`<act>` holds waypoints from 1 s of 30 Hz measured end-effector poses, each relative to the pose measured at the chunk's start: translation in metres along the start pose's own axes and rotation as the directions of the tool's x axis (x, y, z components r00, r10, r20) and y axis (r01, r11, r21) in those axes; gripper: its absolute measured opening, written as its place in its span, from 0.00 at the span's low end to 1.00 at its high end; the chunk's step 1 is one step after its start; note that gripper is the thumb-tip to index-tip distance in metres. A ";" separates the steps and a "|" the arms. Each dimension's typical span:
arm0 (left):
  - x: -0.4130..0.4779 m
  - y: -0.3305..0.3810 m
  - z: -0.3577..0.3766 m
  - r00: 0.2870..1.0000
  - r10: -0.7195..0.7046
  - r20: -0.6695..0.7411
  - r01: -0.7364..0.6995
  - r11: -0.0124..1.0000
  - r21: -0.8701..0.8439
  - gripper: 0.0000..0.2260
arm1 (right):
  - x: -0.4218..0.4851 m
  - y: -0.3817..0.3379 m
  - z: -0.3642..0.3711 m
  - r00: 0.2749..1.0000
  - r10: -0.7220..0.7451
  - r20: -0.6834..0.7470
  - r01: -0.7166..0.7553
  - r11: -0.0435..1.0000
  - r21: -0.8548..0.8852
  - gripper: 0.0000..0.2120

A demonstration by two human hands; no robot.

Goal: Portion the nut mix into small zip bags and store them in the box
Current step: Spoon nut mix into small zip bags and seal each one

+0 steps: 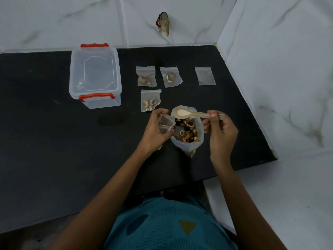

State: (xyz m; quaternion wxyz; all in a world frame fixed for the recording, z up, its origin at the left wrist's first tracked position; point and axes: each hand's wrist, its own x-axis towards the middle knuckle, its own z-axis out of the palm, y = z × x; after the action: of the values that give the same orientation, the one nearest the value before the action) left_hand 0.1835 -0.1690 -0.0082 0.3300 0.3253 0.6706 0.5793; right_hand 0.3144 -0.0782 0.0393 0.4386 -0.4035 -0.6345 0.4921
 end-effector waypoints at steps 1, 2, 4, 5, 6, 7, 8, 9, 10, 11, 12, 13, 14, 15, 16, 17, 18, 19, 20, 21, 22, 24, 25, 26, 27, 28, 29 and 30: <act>0.000 -0.001 -0.001 1.000 -0.001 -0.004 0.001 1.000 0.006 0.24 | 0.004 0.006 -0.003 0.996 0.082 -0.037 -0.082 0.997 0.005 0.06; -0.001 -0.001 -0.001 1.000 -0.003 -0.004 0.003 1.000 0.010 0.24 | 0.006 0.012 -0.005 0.986 0.155 -0.065 -0.154 0.988 0.017 0.06; -0.002 -0.003 -0.002 1.000 -0.004 -0.007 0.005 1.000 0.017 0.24 | 0.008 0.027 -0.010 0.964 0.248 -0.091 -0.248 0.969 0.009 0.05; -0.002 -0.004 -0.002 1.000 -0.004 -0.008 0.004 1.000 0.019 0.24 | 0.007 0.034 -0.012 0.957 0.276 -0.084 -0.279 0.960 -0.024 0.04; -0.003 -0.004 -0.002 1.000 -0.004 -0.008 0.004 1.000 0.019 0.24 | 0.006 0.040 -0.013 0.952 0.298 -0.068 -0.302 0.951 -0.060 0.04; -0.002 -0.005 -0.002 1.000 -0.004 -0.007 0.004 1.000 0.019 0.24 | 0.005 0.045 -0.014 0.948 0.315 -0.049 -0.318 0.943 -0.093 0.04; -0.002 -0.005 -0.001 1.000 -0.004 -0.005 0.004 1.000 0.019 0.24 | 0.004 0.049 -0.015 0.946 0.322 -0.036 -0.324 0.937 -0.132 0.04; -0.002 -0.005 0.000 1.000 -0.003 -0.004 0.003 1.000 0.019 0.24 | 0.003 0.053 -0.016 0.949 0.315 -0.028 -0.314 0.930 -0.188 0.05; -0.002 -0.005 0.000 1.000 0.000 -0.004 0.000 1.000 0.020 0.24 | 0.003 0.056 -0.017 0.956 0.294 -0.017 -0.288 0.922 -0.259 0.05; -0.002 -0.005 0.001 1.000 0.004 -0.004 -0.004 1.000 0.022 0.24 | 0.003 0.057 -0.018 0.963 0.268 0.000 -0.253 0.910 -0.329 0.06; -0.002 -0.004 0.002 1.000 0.008 -0.003 -0.008 1.000 0.024 0.24 | 0.003 0.058 -0.020 0.969 0.245 0.027 -0.216 0.897 -0.385 0.06; -0.002 -0.004 0.003 1.000 0.014 -0.001 -0.014 1.000 0.023 0.23 | 0.002 0.059 -0.022 0.972 0.229 0.058 -0.182 0.884 -0.431 0.07; -0.002 -0.003 0.004 1.000 0.018 0.002 -0.018 1.000 0.020 0.23 | 0.003 0.060 -0.024 0.971 0.221 0.088 -0.154 0.868 -0.472 0.06; -0.002 -0.002 0.005 1.000 0.021 0.004 -0.021 1.000 0.013 0.23 | 0.003 0.061 -0.026 0.970 0.216 0.114 -0.130 0.851 -0.509 0.06; -0.002 -0.001 0.006 1.000 0.022 0.006 -0.022 1.000 0.002 0.23 | 0.004 0.063 -0.028 0.967 0.217 0.133 -0.114 0.835 -0.538 0.06; -0.002 0.001 0.007 1.000 0.024 0.006 -0.024 1.000 -0.010 0.24 | 0.004 0.064 -0.030 0.964 0.223 0.145 -0.107 0.824 -0.557 0.07; -0.002 0.002 0.008 1.000 0.024 0.006 -0.024 1.000 -0.020 0.24 | 0.005 0.065 -0.031 0.963 0.228 0.144 -0.108 0.816 -0.568 0.08; -0.002 0.003 0.009 1.000 0.024 0.003 -0.024 0.999 -0.029 0.24 | 0.005 0.064 -0.033 0.967 0.217 0.136 -0.099 0.805 -0.584 0.09; -0.002 0.005 0.010 1.000 0.022 0.001 -0.022 0.999 -0.040 0.24 | 0.006 0.063 -0.034 0.974 0.182 0.133 -0.066 0.794 -0.605 0.10; -0.002 0.006 0.011 1.000 0.018 -0.001 -0.018 0.999 -0.050 0.24 | 0.006 0.058 -0.034 0.981 0.129 0.148 -0.009 0.782 -0.623 0.11; -0.001 0.008 0.012 1.000 0.013 0.000 -0.013 0.998 -0.062 0.24 | 0.006 0.053 -0.033 0.980 0.065 0.186 0.067 0.779 -0.624 0.11; -0.001 0.013 0.014 1.000 0.015 0.003 -0.015 0.997 -0.077 0.25 | 0.006 0.040 -0.026 0.949 -0.035 0.313 0.210 0.810 -0.548 0.11; 0.000 0.014 0.016 1.000 0.024 -0.001 -0.024 0.996 -0.086 0.25 | 0.005 0.033 -0.020 0.924 -0.055 0.379 0.250 0.836 -0.488 0.12; 0.000 0.016 0.017 0.999 0.035 -0.006 -0.035 0.994 -0.099 0.24 | 0.004 0.026 -0.013 0.898 -0.054 0.437 0.262 0.863 -0.432 0.13; 0.000 0.018 0.018 0.999 0.041 -0.014 -0.043 0.993 -0.113 0.24 | 0.003 0.021 -0.007 0.876 -0.039 0.481 0.252 0.887 -0.387 0.15; 0.001 0.020 0.019 0.999 0.040 -0.020 -0.043 0.991 -0.124 0.24 | 0.002 0.018 0.000 0.861 -0.026 0.508 0.236 0.905 -0.353 0.17; 0.001 0.022 0.019 0.999 0.033 -0.024 -0.035 0.991 -0.129 0.24 | 0.000 0.016 0.005 0.856 -0.022 0.517 0.224 0.916 -0.333 0.19; 0.002 0.024 0.018 1.000 0.020 -0.018 -0.022 0.991 -0.129 0.25 | 0.000 0.016 0.009 0.857 -0.024 0.514 0.215 0.924 -0.317 0.20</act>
State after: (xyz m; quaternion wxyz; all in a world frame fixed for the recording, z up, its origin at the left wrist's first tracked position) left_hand 0.1984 -0.1546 0.0134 0.3385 0.3054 0.6310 0.6277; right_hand 0.3068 -0.0781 0.0224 0.2068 -0.2949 -0.8303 0.4252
